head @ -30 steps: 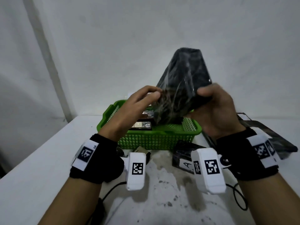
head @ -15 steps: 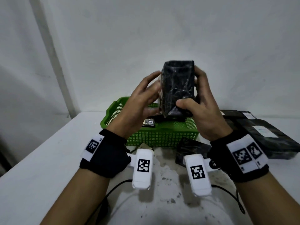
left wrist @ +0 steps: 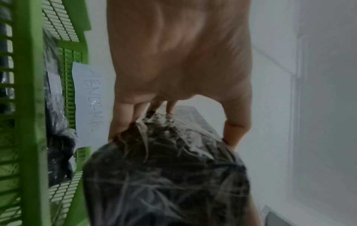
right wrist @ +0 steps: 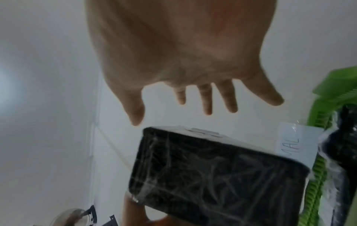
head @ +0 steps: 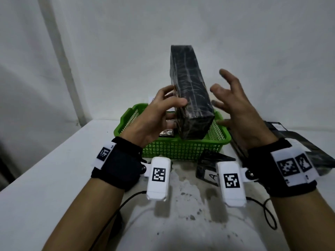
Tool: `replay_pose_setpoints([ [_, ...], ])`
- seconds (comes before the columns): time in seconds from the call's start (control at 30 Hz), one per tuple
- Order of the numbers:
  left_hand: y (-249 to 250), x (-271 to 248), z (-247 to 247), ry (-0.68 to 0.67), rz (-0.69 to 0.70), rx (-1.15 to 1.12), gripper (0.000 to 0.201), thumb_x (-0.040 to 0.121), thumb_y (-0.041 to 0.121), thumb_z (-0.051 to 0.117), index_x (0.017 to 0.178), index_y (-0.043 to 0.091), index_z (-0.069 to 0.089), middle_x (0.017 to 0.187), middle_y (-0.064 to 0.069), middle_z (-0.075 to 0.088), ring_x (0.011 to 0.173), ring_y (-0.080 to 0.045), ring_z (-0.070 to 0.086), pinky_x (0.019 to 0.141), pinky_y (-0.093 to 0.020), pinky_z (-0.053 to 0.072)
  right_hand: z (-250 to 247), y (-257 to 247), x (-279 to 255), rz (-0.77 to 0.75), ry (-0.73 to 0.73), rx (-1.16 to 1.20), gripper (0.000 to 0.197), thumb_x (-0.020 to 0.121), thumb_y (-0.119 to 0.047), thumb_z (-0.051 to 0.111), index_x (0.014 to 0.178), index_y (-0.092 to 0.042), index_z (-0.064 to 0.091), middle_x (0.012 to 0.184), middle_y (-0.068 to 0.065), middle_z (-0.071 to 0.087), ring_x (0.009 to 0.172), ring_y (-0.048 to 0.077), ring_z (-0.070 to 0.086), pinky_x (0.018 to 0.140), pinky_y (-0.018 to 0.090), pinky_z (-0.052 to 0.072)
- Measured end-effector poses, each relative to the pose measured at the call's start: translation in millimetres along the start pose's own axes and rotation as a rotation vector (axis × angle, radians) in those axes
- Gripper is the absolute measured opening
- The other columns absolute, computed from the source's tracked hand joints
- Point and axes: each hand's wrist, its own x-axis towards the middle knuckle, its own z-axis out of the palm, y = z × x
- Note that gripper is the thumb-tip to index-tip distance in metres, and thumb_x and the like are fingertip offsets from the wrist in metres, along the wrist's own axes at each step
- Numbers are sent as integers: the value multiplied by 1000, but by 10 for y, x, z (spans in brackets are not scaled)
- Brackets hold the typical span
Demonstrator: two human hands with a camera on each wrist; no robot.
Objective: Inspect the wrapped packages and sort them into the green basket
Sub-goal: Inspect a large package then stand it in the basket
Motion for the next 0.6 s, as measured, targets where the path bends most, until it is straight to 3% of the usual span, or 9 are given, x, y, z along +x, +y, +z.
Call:
replay_pose_setpoints([
  [0.1, -37, 1, 7, -59, 91, 39, 95, 61, 26, 78, 146, 23, 36, 146, 4, 49, 114, -22, 66, 77, -38, 58, 43, 71, 18, 149, -69, 23, 85, 75, -68, 66, 150, -51, 30, 129, -15, 64, 119, 20, 64, 103, 61, 45],
  [0.17, -73, -7, 7, -103, 111, 74, 95, 65, 21, 78, 149, 24, 33, 151, 6, 42, 125, -23, 59, 83, -40, 57, 73, 102, 28, 174, -110, 65, 76, 75, -57, 66, 146, -41, 42, 116, -8, 73, 102, 17, 73, 100, 62, 50],
  [0.23, -109, -6, 25, -130, 105, 82, 96, 67, 19, 77, 151, 25, 31, 154, 5, 38, 131, -23, 54, 88, -41, 56, 84, 122, 36, 145, -68, 101, 65, 76, -44, 64, 137, -31, 51, 103, -3, 77, 92, 19, 74, 94, 57, 55],
  [0.33, -118, 5, 60, -137, 82, 97, 92, 72, 22, 76, 151, 31, 30, 155, 4, 38, 129, -25, 55, 86, -41, 56, 91, 153, 44, 107, 13, 109, 69, 72, -41, 66, 138, -31, 47, 101, -1, 77, 85, 15, 75, 76, 43, 58],
  [0.4, -80, 4, 58, -118, 51, 155, 81, 82, 30, 73, 149, 40, 29, 149, 1, 47, 121, -25, 62, 86, -44, 58, 85, 181, 47, 95, 0, 113, 79, 71, -39, 71, 143, -36, 40, 115, 3, 73, 92, 15, 75, 76, 40, 57],
  [0.5, -2, -17, 0, -50, 69, 254, 71, 87, 36, 71, 145, 44, 32, 133, -4, 62, 110, -23, 69, 85, -46, 59, 64, 193, 45, 73, -85, 112, 99, 65, -32, 81, 148, -45, 30, 134, 3, 63, 115, 19, 68, 94, 49, 54],
  [0.6, 19, -36, -50, -26, 143, 289, 76, 80, 27, 75, 142, 47, 36, 136, -2, 59, 117, -23, 65, 83, -42, 60, 52, 128, 23, 51, -173, 92, 86, 66, -48, 76, 145, -44, 42, 134, -8, 65, 124, 17, 62, 102, 54, 44],
])
